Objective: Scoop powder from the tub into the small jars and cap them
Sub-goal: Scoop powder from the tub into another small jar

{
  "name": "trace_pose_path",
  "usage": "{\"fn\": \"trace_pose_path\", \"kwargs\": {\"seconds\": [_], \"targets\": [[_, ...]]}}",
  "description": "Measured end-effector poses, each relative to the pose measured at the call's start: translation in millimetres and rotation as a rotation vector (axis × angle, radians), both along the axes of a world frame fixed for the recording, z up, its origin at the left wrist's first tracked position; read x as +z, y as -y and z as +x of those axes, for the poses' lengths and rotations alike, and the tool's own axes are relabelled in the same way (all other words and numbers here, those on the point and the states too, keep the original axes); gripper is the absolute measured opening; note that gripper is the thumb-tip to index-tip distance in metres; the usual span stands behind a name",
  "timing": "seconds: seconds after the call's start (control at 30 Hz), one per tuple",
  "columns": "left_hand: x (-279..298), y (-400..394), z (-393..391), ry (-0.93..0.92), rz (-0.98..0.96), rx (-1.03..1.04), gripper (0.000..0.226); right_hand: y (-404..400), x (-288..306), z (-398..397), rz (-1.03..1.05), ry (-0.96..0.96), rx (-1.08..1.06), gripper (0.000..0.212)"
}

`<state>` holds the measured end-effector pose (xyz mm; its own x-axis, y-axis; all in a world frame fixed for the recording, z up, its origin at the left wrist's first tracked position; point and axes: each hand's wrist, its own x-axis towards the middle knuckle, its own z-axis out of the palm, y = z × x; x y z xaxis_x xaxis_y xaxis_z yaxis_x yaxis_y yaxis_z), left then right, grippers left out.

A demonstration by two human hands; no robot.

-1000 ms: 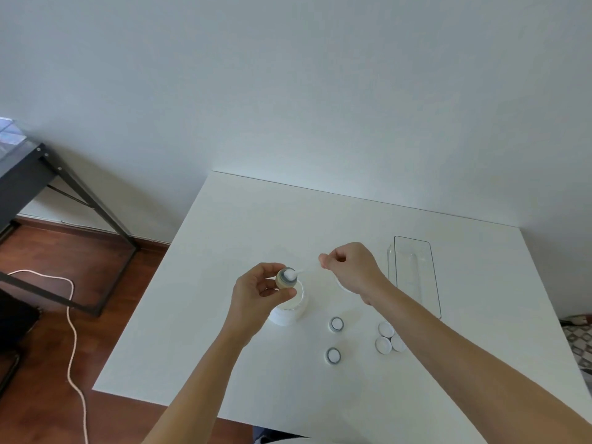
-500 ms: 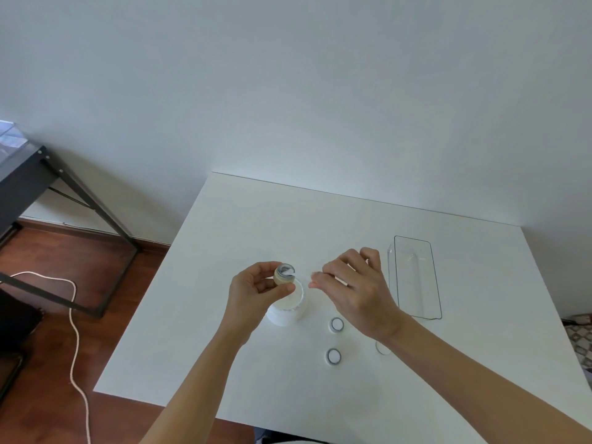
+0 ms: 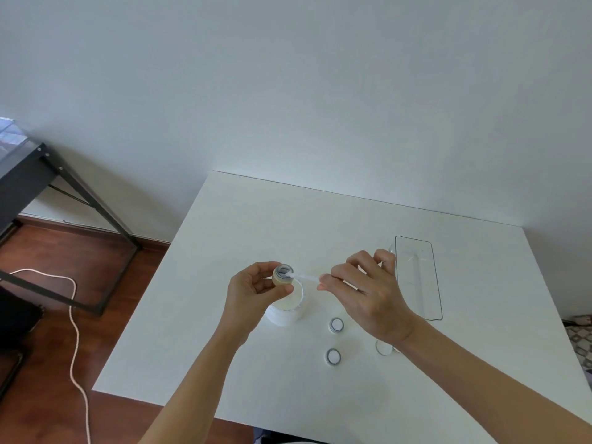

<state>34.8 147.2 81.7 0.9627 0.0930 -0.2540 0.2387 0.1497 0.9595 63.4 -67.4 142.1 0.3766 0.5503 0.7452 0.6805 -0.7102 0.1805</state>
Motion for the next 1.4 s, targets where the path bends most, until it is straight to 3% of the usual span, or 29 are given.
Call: {"fn": "trace_pose_path", "kwargs": {"seconds": [0.1, 0.2, 0.27, 0.5, 0.6, 0.7, 0.8, 0.97, 1.17, 1.4], "targets": [[-1.5, -3.9, -1.4, 0.0, 0.006, 0.026, 0.035, 0.3, -2.1, 3.5, 0.122, -0.114, -0.034, 0.017], [-3.5, -8.8, -3.6, -0.004, 0.019, 0.05, 0.036, -3.4, -9.6, 10.3, 0.308, -0.449, -0.124, 0.017], [-5.5, -12.8, -6.0, -0.008, 0.029, 0.07, 0.036, -10.2, -19.6, 16.5, 0.31, -0.659, -0.202, 0.016], [-10.8, -23.3, -16.5, -0.024, 0.063, 0.108, 0.037, -60.7, -57.7, 28.1, -0.41, -0.709, -0.278, 0.021], [-11.3, -26.9, -21.0, -0.023, 0.07, 0.121, 0.037, -76.5, -67.3, 29.9, -0.559, -0.693, -0.335, 0.026], [-12.4, -30.0, -24.8, -0.019, 0.08, 0.13, 0.036, -82.4, -78.2, 32.4, -0.669, -0.839, -0.314, 0.011], [-14.1, -31.9, -26.4, -0.027, 0.093, 0.135, 0.036, -79.3, -85.9, 38.5, -0.562, -0.975, -0.343, 0.018], [-17.0, -31.5, -24.8, -0.032, 0.094, 0.134, 0.037, -57.1, -75.9, 46.2, -0.135, -1.272, -0.481, 0.029], [-20.4, -27.6, -21.0, -0.041, 0.1, 0.126, 0.037, -29.6, -53.5, 52.3, 0.188, -1.545, -0.611, 0.041], [-22.0, -17.2, -13.0, -0.061, 0.108, 0.109, 0.036, -12.3, -8.3, 58.9, 0.464, -1.672, -0.47, 0.034]]}}
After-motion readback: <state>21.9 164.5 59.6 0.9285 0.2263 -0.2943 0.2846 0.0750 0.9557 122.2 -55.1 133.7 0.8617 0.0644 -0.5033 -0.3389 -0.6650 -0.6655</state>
